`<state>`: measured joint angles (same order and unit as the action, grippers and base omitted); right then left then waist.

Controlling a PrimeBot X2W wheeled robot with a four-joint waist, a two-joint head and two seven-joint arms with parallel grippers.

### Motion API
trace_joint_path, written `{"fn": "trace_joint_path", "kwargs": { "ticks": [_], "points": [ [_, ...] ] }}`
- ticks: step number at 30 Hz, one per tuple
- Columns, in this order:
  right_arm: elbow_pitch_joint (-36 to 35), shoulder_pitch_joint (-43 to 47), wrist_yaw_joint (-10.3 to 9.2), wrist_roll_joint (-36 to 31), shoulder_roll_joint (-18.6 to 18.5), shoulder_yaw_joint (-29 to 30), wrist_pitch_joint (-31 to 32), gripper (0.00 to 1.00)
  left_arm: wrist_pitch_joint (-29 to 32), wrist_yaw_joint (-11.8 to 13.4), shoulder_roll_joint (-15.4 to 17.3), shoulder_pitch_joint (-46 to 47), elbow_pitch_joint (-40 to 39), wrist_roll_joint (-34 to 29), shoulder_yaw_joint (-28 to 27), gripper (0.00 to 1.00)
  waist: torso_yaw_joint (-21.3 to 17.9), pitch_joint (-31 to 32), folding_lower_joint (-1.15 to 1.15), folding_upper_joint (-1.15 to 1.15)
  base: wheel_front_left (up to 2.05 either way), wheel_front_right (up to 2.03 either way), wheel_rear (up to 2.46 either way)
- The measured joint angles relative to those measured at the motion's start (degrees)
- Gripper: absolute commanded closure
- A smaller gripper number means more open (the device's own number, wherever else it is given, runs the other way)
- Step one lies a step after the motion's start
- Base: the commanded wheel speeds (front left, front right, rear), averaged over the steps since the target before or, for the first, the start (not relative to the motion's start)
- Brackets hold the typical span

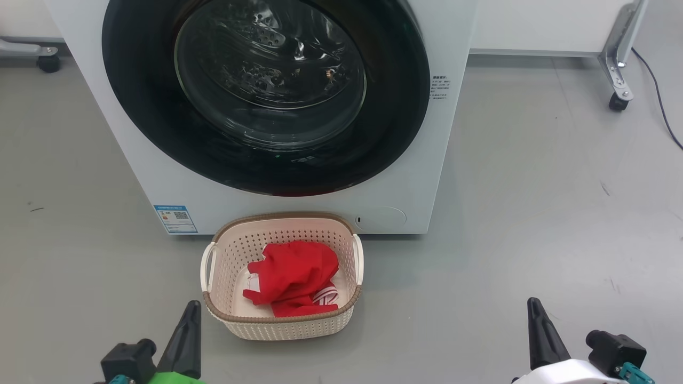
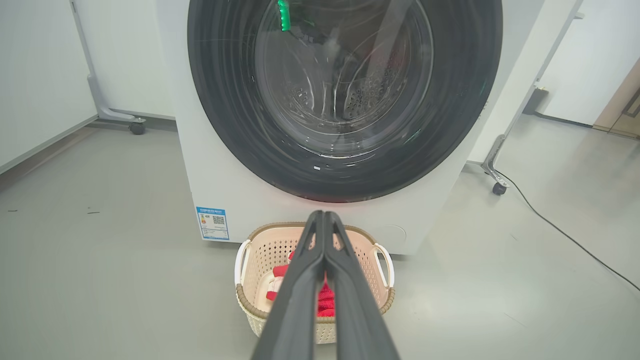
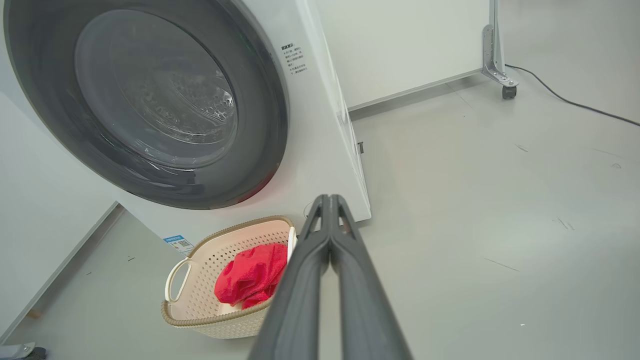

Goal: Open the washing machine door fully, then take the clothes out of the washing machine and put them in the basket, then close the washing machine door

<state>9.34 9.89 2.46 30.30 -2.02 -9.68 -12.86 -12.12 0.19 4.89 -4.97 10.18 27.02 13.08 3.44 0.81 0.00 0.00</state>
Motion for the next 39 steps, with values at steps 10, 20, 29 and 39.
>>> {"fn": "trace_joint_path", "kwargs": {
  "ticks": [10,20,29,39],
  "points": [
    [0.02,-0.68,0.00,7.55,-0.05,1.78,1.74,1.00,2.00,-0.52,-0.22,0.25,0.14,7.87,-1.94,1.00,-0.40,-0.14,0.00,0.00,0.00,0.00,0.00],
    [0.34,-1.93,0.30,15.41,-0.58,3.24,3.80,1.00,4.21,-1.10,-0.32,0.63,0.46,15.53,-3.78,1.00,-0.80,-0.28,0.00,0.00,0.00,0.00,0.00],
    [0.79,-3.23,0.67,21.51,-1.04,4.30,5.27,1.00,5.60,-2.08,-0.32,1.57,0.88,22.02,-5.16,1.00,-1.13,-0.37,0.00,0.00,0.00,0.00,0.00],
    [1.56,-4.92,1.11,29.34,-1.56,5.77,7.14,1.00,7.57,-3.04,-0.32,2.74,1.82,29.73,-6.83,1.00,-1.53,-0.49,0.00,0.00,0.00,0.00,0.00]
  ]
}}
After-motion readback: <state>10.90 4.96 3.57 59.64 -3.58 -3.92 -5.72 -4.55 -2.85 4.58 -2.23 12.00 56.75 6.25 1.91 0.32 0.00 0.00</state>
